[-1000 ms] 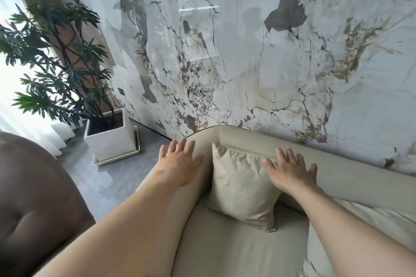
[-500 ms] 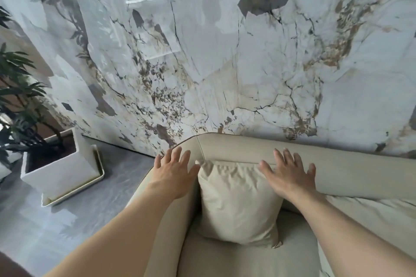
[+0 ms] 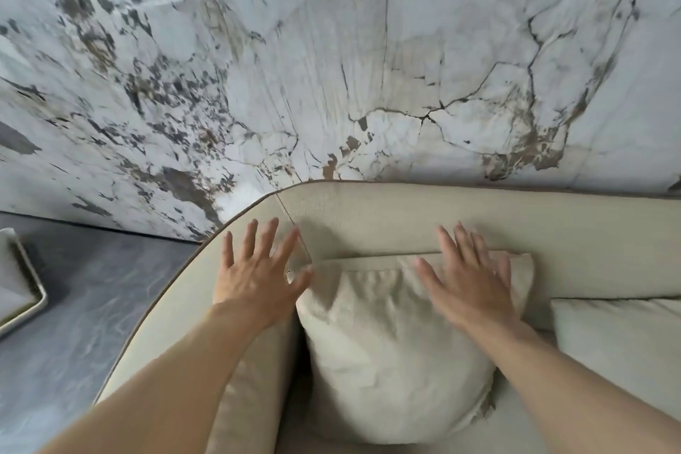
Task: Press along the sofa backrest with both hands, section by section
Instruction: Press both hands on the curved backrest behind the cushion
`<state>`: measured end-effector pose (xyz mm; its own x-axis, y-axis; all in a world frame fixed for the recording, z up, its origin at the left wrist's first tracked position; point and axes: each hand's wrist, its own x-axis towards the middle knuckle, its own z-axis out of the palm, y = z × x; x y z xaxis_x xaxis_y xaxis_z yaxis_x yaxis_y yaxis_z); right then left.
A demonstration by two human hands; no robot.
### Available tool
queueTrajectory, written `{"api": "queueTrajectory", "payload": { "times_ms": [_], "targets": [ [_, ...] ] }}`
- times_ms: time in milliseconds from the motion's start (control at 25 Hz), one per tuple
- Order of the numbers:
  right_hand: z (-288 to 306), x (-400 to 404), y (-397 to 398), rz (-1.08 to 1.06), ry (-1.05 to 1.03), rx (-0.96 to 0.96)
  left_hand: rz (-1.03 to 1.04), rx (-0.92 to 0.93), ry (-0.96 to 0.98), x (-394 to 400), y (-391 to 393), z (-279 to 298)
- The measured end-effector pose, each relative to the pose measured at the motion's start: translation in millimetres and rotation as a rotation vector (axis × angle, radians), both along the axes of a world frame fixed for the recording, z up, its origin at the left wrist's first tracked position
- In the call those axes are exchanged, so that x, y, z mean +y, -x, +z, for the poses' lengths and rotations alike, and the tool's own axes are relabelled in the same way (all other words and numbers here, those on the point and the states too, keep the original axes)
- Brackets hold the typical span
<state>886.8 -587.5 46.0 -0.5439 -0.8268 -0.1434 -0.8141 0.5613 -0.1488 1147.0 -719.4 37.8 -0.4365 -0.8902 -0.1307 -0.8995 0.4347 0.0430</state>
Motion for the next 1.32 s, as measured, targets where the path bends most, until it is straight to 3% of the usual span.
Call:
{"api": "queueTrajectory", "payload": {
  "times_ms": [120, 320, 1320],
  "targets": [
    [-52.7, -27.5, -5.4, 0.028, 0.018, 0.070, -0.040, 0.004, 0.098, -11.3, -12.4, -46.0],
    [-105.3, -43.6, -19.0, -0.005, 0.193, 0.232, -0.065, 0.027, 0.226, -13.7, -12.6, -64.8],
    [-132.2, -127.2, 8.5, -0.080, 0.401, 0.285, -0.133, -0.086, 0.283, -104.0, 20.3, -66.4]
  ]
}}
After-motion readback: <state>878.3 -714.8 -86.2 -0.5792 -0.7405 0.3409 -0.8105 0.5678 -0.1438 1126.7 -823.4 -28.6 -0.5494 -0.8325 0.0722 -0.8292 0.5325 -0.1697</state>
